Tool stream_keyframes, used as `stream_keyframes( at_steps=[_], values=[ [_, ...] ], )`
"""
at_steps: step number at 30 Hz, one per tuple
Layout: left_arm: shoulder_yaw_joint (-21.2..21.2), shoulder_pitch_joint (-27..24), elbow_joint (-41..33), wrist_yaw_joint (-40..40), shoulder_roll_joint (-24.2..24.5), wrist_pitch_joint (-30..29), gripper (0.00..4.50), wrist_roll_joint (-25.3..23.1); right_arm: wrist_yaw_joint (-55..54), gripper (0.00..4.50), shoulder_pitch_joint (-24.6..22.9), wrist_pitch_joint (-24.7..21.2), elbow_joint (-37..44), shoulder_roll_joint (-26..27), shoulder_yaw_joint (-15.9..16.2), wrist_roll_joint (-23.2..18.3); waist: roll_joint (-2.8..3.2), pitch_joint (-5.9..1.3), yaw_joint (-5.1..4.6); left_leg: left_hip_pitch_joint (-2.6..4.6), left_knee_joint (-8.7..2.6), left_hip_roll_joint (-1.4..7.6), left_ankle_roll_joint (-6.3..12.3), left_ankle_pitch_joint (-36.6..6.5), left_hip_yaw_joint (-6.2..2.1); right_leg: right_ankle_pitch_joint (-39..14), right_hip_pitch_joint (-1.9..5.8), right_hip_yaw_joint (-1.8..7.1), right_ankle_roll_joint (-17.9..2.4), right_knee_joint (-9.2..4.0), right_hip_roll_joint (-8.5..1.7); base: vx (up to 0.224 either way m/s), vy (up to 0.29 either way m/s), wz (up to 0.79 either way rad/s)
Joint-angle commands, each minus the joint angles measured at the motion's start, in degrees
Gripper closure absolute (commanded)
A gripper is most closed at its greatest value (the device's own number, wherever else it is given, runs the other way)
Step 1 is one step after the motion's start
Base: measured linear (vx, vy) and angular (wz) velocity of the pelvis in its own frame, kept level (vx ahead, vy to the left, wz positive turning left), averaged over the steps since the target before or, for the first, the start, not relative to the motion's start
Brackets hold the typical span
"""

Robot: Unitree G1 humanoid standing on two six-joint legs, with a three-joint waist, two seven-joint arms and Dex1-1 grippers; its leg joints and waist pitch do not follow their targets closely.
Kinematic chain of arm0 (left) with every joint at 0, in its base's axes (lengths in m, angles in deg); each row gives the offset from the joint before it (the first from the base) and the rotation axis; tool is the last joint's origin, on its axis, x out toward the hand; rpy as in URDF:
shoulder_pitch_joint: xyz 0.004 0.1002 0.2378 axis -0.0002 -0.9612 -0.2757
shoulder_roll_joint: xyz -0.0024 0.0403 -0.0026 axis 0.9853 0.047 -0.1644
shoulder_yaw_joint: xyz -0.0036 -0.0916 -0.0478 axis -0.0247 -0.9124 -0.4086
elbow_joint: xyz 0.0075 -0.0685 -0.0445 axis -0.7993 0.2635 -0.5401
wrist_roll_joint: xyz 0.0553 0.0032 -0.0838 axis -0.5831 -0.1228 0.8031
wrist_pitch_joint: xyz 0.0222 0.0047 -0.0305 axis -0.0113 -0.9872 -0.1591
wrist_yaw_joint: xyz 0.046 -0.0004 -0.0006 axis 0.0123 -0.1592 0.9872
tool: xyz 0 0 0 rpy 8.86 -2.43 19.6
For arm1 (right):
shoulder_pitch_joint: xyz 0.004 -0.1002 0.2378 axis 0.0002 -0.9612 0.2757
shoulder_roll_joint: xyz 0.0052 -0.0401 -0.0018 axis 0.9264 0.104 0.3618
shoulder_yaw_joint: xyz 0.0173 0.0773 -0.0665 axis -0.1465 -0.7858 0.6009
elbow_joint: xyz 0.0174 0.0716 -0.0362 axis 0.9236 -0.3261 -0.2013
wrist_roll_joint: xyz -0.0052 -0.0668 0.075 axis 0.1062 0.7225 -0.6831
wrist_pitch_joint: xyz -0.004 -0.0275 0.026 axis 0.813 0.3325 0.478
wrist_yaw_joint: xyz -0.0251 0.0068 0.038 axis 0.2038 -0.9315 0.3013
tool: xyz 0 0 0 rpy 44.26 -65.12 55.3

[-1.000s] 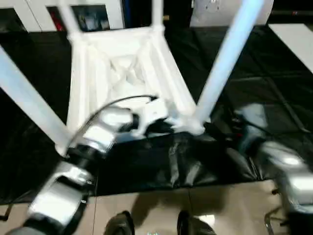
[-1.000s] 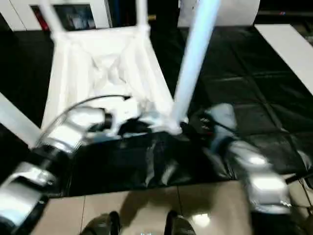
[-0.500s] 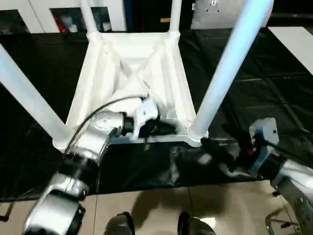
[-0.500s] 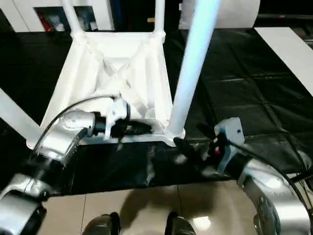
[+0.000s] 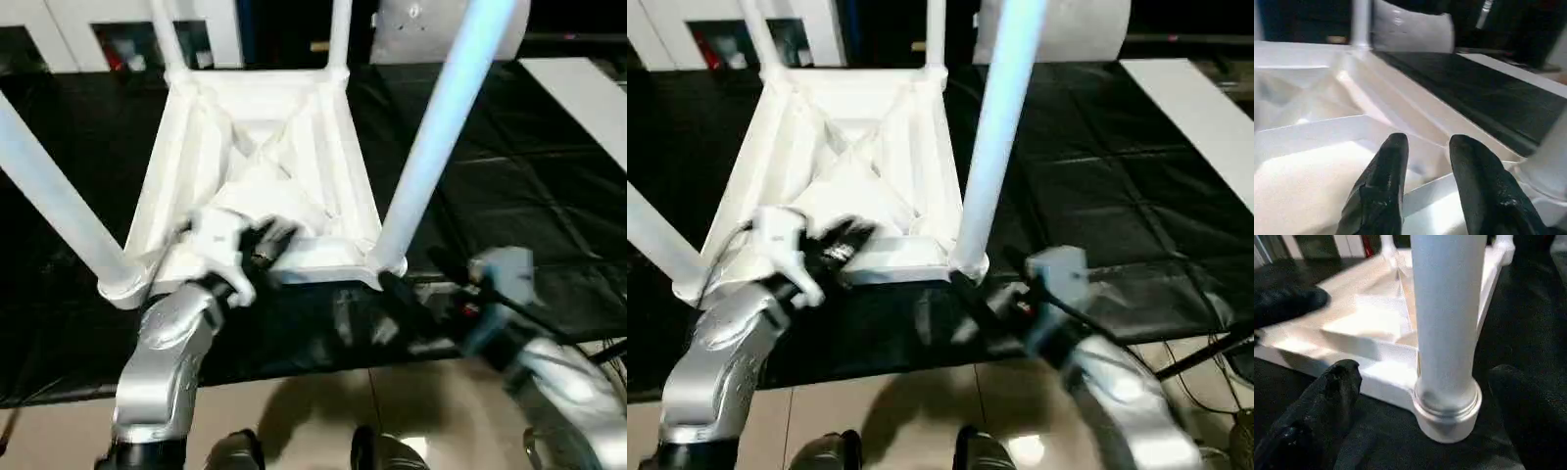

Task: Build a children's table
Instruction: Rotate leg to tighten

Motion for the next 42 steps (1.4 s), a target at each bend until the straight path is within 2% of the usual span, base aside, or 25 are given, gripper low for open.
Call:
stream_keyframes(
  at_steps=[1, 2, 4, 6, 8, 10, 11, 12, 13, 14, 15, 16, 17, 18, 19, 20, 21, 22, 24, 25, 26, 28, 31, 35, 42],
  values=[
    [0.41, -0.89, -1.77, 2.84, -0.17, -1.35, 2.89, -1.69, -2.35, 0.0, 0.18, -1.69, -1.1, 0.8, 0.65, 0.92, -0.69, -3.9, -0.27, 0.38, -3.9, 1.06, 1.02, -20.8, -0.95, -36.4, 2.2, 0.98, 0.16, -5.86, -1.82, 0.0, 0.0, 0.0],
    [0.75, -1.02, -2.75, 4.03, 0.14, -2.62, 2.89, -2.57, -2.99, 0.0, 0.2, -1.81, -1.9, 0.96, 1.35, 1.58, -0.53, -4.11, -0.3, 0.27, -3.9, 1.2, 1.4, -19.01, -0.85, -33.2, 2.03, 1.15, -0.51, -5.76, -1.62, 0.0, 0.0, 0.0],
    [0.92, -1.07, -3.68, 4.89, 0.36, -3.74, 2.89, -2.98, -3.51, 0.0, 0.0, -1.44, -2.56, 0.61, 2.42, 2.99, -0.18, -5.7, -0.41, -2.15, -2.48, 0.58, 8.31, 3.6, -0.01, -1.96, 0.93, 0.76, -8.31, -3.92, 0.43, 0.0, 0.0, 0.0],
    [1.18, -1.33, -3.84, 5.94, 1.15, -4.77, 2.89, -3.83, -4.69, 0.0, -0.51, 1.59, -2.99, 0.34, 3.56, 5.83, 0.4, -7.58, -0.51, -3.27, -0.25, -0.61, 15.14, 11.81, 0.06, 5.52, 0.01, -0.23, -11.88, -3.35, 0.67, -0.052, 0.065, 0.04],
    [1.18, -2.46, -4.36, 5.69, 1.47, -4.07, 2.89, -3.34, -4.9, 0.0, -0.66, 2.8, -3.14, -0.13, 4.17, 7.14, 0.33, -7.77, -0.27, -4.09, 0.19, -0.49, 18.78, 6.3, 0.36, -3.19, -0.91, -1.01, -11.24, -4.95, 0.62, -0.077, 0.06, 0.01],
    [1.14, -3.3, -4.98, 5.27, 1.67, -3.17, 2.89, -2.78, -4.87, 0.0, -0.19, 1.25, -3.47, -0.26, 3.76, 6.35, 0.8, -5.73, -1.22, -1.67, -1.04, 1.0, 9.77, -24.92, -0.39, -38.92, -1.03, -3.31, -1.23, -7.35, -0.09, -0.11, 0.034, -0.04],
    [1.2, -3.75, -5.31, 4.9, 1.85, -2.64, 2.89, -2.43, -4.47, 0.0, 0.12, 1.13, -3.69, -0.34, 3.65, 5.81, 1.32, -4.77, -1.59, -0.37, -2.11, 2.22, 6.61, -33.86, -1.28, -43.34, -1.13, -4.45, 2.38, -7.42, 0.4, -0.098, -0.005, -0.1],
    [1.32, -4.33, -5.75, 4.79, 2.07, -2.19, 2.89, -2.24, -3.84, 0.0, 0.33, 1.9, -3.86, -0.64, 3.8, 5.71, 1.97, -3.75, -1.7, -1.47, -5.44, 4.35, 4.03, -42.57, -2.35, -41.57, 0.58, -4.89, 4.18, -3.92, 1.7, -0.146, 0.011, -0.06],
    [1.41, -4.67, -6.03, 4.86, 2.22, -1.98, 2.89, -2.12, -3.3, 0.0, 0.51, 2.69, -4.03, -0.9, 4.0, 5.72, 2.62, -2.38, 3.9, -7.19, -11.12, 3.69, -2.4, -54.42, 2.58, -19.21, 5.48, -4.81, -2.01, 11.91, 2.59, -0.146, 0.011, -0.06],
    [1.42, -4.81, -6.23, 5.15, 2.22, -2.08, 2.89, -2.07, -3.05, 0.0, 0.49, 2.91, -4.07, -0.96, 4.11, 5.61, 1.17, -3.59, 5.58, -5.92, -8.8, 4.78, -1.69, -46.8, 3.78, -28.8, 6.34, 1.72, -0.46, 14.05, 0.95, -0.134, -0.049, 0.05],
    [1.43, -4.91, -6.42, 6.12, 2.09, -2.39, 2.89, -2.46, -2.64, 0.0, 0.45, 3.66, -4.27, -1.32, 4.62, 5.98, -1.01, -4.57, 4.12, -1.74, -3.83, 4.0, -2.97, -38.06, 3.19, -44.54, 3.14, 4.74, 3.36, 10.59, -0.93, -0.027, -0.163, 0.14],
    [1.27, -4.89, -6.6, 7.21, 1.76, -3.06, 2.89, -2.62, -2.34, 0.0, 0.46, 3.57, -4.51, -1.26, 4.77, 5.71, -4.61, -4.73, 3.45, 2.6, 7.02, 0.86, -2.96, -25.85, 2.07, -63.23, -3.22, 6.54, 7.88, -1.36, -3.26, -0.027, -0.163, 0.14],
    [2.94, -4.63, -6.97, 8.44, 3.08, -2.97, 2.89, -5.6, -1.87, 0.0, 0.79, 3.56, -4.98, -1.44, 5.11, 5.59, -3.37, -3.1, 4.34, -3.67, 11.87, -2.37, 3.44, -5.1, -3.55, -73.32, 0.84, 6.99, 4.03, -4.55, -8.48, -0.033, -0.077, 0.28],
    [4.04, -4.39, -7.04, 8.72, 3.89, -2.29, 2.89, -7.25, -1.5, 0.0, 1.19, 3.93, -5.31, -1.75, 5.3, 5.79, -2.44, -1.5, 2.86, -2.93, 13.55, -2.41, 0.95, -1.81, -5.52, -72.89, -0.12, 2.91, -1.95, -5.06, -10.69, -0.061, 0.063, 0.39],
    [3.97, -4.11, -6.88, 9.68, 3.53, -3.35, 2.89, -7.64, -0.83, 0.0, 1.76, 4.62, -5.96, -2.15, 5.4, 5.82, -0.86, -1.28, 2.21, -0.38, 13.09, -2.11, -2.32, -10.53, -7.0, -63.29, 2.44, -3.03, -8.08, -3.44, -10.41, -0.061, 0.063, 0.39],
    [3.1, -4.01, -6.58, 10.5, 2.74, -3.43, 2.89, -7.07, -1.09, 0.0, 2.25, 5.06, -6.76, -2.14, 5.19, 6.14, 0.43, -1.37, 1.52, 0.34, 11.4, -1.07, -3.51, -20.1, -8.02, -56.4, 3.72, -5.87, -9.76, -2.62, -9.04, -0.059, 0.112, 0.55],
    [2.32, -4.15, -6.52, 11.05, 2.24, -2.29, 2.89, -6.67, -1.36, 0.0, 2.66, 5.82, -7.59, -1.78, 4.73, 6.12, 4.09, -1.98, -0.46, -2.21, -2.19, 2.77, -4.48, -39.05, -15.81, -33.12, 7.39, -7.07, -8.24, 6.85, -0.42, -0.015, 0.087, 0.62],
    [0.91, -4.37, -6.61, 11.92, 1.38, -1.95, 2.89, -5.39, -1.81, 0.0, 3.08, 7.97, -8.65, -1.67, 4.39, 6.97, 5.74, -2.94, -1.51, -0.84, -5.07, 2.07, -4.43, -44.31, -19.83, -17.63, 6.5, -3.96, -6.07, 12.2, 2.93, -0.015, 0.087, 0.62],
    [-0.44, -4.69, -6.95, 12.41, 0.76, -1.98, 2.79, -3.62, -1.26, 0.0, 3.54, 10.78, -10.11, -1.29, 3.7, 6.64, 5.39, -2.64, -2.36, 0.79, -5.15, -0.7, -5.04, -40.59, -21.89, -15.6, 5.35, -0.65, -5.52, 11.14, 4.08, -0.006, 0.012, 0.44],
    [-0.3, -4.78, -7.27, 11.74, 1.29, -1.73, 2.79, -3.43, 0.81, 0.0, 3.72, 10.51, -10.74, -0.91, 2.91, 3.83, 3.61, -3.38, -3.02, 1.96, -3.51, 1.14, -2.28, -34.68, -19.96, -11.36, 5.32, 1.73, -5.37, 8.78, 1.46, -0.023, -0.014, 0.34],
    [-0.43, -4.79, -7.44, 12.1, 1.63, -1.26, 2.79, -4.05, 1.46, 0.0, 3.78, 10.23, -10.95, -0.86, 2.56, 2.85, 3.38, -3.12, -2.04, 1.1, -3.61, -0.04, -1.6, -31.06, -18.49, -10.16, 5.93, 2.79, -5.82, 6.54, 0.34, -0.047, -0.074, 0.1],
    [-0.74, -4.33, -7.34, 14.42, 2.14, -1.88, 2.79, -5.9, 2.11, 0.0, 4.4, 10.11, -11.18, -2.2, 3.12, 3.74, -0.19, -3.78, 0.47, -1.75, 1.07, -2.34, 0.96, -11.68, -10.94, -12.64, 8.69, 6.65, -5.2, -1.14, -7.85, -0.026, -0.053, 0.02],
    [-0.12, -4.8, -7.54, 15.52, 3.03, -2.77, 2.79, -7.7, 3.22, 0.0, 5.17, 11.16, -12.03, -2.41, 3.09, 3.27, -0.08, -3.66, 2.11, -0.14, -0.91, -0.85, 4.08, -0.62, -6.53, -18.72, 7.68, 4.41, -5.61, -2.04, -4.74, -0.048, -0.117, 0.07],
    [-1.7, -5.36, -7.37, 17.42, 2.9, -3.29, 2.79, -7.99, 4.73, 0.0, 5.69, 13.16, -12.43, -2.9, 3.27, 3.05, 0.87, -3.62, 1.33, 0.3, -3.08, 1.74, 2.96, -10.61, -5.06, -23.84, 7.08, 3.3, -10.05, -1.49, -3.29, -0.005, -0.013, 0.02],
    [-4.86, -3.08, -4.53, 19.38, 5.42, -3.95, 2.79, -8.46, 6.97, 0.0, 8.61, 15.91, -14.83, -3.77, 2.77, 2.04, 1.61, -5.08, 0.8, 0.21, -3.18, 2.72, 6.03, -6.58, -4.8, 1.59, 7.33, 3.04, -12.01, 1.03, -2.64, 0.015, 0.023, -0.01]
  ],
)
